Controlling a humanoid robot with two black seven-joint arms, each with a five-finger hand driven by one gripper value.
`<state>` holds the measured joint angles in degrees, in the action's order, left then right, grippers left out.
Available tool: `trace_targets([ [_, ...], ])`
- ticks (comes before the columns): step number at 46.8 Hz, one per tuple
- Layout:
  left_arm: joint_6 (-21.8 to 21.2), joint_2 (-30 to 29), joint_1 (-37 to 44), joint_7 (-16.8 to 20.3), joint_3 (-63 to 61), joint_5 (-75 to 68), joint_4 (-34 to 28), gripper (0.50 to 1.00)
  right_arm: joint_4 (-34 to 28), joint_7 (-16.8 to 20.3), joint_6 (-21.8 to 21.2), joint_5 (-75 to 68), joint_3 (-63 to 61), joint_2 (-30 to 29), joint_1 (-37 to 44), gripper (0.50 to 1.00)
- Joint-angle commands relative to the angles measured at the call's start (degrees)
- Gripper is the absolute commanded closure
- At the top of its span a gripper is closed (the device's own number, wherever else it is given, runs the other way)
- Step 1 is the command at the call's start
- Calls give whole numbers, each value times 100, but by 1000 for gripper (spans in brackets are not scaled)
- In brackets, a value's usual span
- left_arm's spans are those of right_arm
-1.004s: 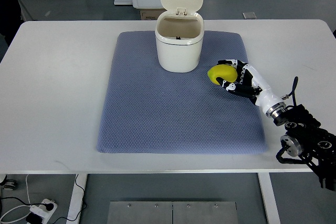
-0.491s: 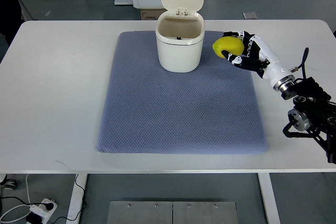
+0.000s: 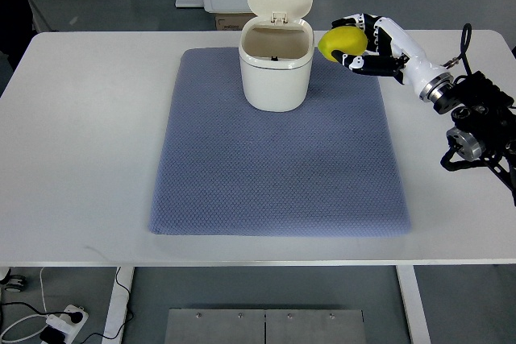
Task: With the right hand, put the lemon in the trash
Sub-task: 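Lift the lemon with the right hand and carry it toward the bin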
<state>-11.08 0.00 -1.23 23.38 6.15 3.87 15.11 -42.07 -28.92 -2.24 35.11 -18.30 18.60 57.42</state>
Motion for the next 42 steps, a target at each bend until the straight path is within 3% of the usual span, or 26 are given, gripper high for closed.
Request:
trace_targets([
  [1,0,0,0,0,0,0,0,500,-3,53,4,-4,134,55,164,1000],
  [33,0,0,0,0,0,0,0,500,252,422,4,-259,1514,20,1474,1000],
  [42,0,0,0,0,0,0,0,500,287,431,-22,-259,1699,-234,1632,1000],
])
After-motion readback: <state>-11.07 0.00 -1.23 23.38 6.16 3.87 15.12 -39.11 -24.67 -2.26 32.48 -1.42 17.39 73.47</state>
